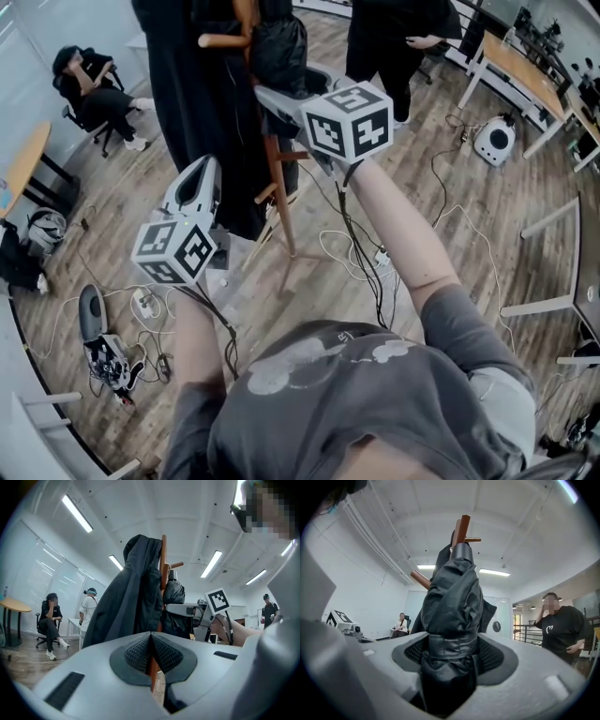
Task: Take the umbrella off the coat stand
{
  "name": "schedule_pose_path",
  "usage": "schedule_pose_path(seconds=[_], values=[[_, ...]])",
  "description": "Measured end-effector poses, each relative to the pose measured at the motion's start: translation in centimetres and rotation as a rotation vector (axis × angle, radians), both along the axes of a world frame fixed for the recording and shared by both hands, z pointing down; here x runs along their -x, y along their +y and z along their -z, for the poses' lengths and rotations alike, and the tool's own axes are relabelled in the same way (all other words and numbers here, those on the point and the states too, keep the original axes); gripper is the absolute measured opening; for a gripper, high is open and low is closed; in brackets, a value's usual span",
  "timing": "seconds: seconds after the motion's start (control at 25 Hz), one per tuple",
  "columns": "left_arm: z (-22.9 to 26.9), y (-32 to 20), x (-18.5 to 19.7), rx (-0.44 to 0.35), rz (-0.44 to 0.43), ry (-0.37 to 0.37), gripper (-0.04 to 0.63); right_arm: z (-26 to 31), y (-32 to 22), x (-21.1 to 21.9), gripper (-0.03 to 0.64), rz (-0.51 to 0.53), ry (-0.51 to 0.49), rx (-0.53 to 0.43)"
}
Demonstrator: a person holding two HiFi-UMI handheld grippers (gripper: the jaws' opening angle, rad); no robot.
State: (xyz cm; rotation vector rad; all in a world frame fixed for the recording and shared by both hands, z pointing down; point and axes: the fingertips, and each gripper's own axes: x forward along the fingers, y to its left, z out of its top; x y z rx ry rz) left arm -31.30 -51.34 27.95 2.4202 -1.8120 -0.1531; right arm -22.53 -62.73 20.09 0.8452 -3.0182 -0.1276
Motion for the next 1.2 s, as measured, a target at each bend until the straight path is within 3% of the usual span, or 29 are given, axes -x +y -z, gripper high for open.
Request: schedule_pose_path(seconds=[1.2], values=[[1.7, 2.1, -1.5, -0.039, -0.025, -0.009, 0.003, 6.1, 2.3, -5.7, 0.279, -0.061, -0.167, -0.073]])
